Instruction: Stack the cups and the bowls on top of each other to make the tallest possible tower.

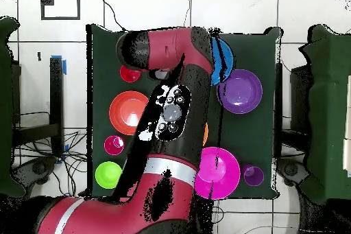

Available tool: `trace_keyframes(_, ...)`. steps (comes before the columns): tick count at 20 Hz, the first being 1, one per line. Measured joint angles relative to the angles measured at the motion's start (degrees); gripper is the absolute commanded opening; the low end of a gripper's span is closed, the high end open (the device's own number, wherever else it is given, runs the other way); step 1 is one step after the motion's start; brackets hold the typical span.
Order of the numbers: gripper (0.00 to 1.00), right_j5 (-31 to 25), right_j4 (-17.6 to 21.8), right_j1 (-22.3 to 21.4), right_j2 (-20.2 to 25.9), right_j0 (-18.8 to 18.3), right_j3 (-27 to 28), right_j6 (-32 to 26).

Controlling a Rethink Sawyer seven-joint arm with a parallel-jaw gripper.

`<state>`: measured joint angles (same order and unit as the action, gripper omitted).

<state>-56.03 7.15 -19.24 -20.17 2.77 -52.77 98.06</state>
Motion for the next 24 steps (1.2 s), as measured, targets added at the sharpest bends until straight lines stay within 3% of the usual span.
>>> trace_keyframes(11, 0.00, 0.0, -0.5, 3.7, -0.1, 0.4, 4.4, 1.1)
trace_keyframes(24, 0.00, 0.0, -1.9, 12.3, -0.9, 0.0, 19.6, 1.1)
